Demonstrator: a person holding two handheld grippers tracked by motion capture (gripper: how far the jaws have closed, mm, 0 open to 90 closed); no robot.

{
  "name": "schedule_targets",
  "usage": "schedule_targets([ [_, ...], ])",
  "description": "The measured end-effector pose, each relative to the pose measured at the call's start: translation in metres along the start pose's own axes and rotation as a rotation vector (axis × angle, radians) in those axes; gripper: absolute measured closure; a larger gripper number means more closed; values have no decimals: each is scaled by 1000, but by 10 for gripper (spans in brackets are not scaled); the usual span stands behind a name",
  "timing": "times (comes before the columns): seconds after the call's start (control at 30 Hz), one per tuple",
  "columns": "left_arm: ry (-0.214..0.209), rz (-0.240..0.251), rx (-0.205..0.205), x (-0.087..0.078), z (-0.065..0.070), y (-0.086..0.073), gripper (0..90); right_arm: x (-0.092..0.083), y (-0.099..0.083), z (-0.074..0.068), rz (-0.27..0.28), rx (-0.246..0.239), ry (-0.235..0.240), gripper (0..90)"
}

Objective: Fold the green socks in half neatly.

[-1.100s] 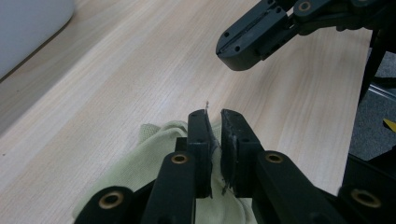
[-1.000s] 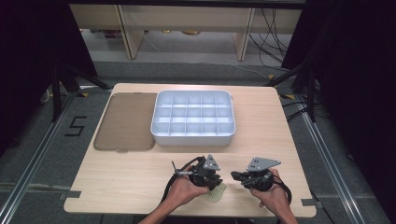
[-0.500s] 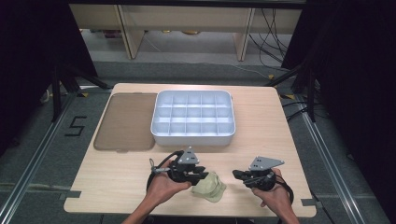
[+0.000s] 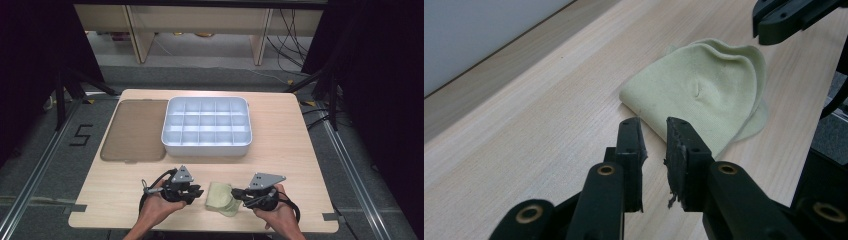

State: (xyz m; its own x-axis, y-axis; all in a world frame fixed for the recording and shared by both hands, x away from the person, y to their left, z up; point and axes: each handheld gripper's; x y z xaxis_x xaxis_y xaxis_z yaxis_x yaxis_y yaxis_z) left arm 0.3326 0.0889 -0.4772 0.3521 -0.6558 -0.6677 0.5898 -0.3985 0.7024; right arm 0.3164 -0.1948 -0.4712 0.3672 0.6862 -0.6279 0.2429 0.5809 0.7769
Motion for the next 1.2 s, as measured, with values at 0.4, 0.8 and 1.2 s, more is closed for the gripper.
schedule_targets([
  [0.4,-41,-13,19,19,14,-1,758,15,-25,8,-141,26,-8,881],
  [0.8,-22,10,-5,2,4,-8,740,3,0,2,-32,22,-36,835],
  [1.2,-6,25,-54,-6,-2,-13,608,26,5,-11,-103,77,-127,718],
])
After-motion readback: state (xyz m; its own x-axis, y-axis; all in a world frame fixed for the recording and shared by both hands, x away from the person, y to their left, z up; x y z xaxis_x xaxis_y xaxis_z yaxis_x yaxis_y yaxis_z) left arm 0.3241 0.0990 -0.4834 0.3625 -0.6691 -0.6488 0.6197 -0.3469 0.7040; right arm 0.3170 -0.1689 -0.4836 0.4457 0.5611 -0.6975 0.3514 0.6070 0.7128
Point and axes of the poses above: each handheld gripper's, and its own axes: x roughly forward along the jaws, y roughly out of its top, z roughly to its right, and after that the axes turned 9 degrees about -x, right-handed
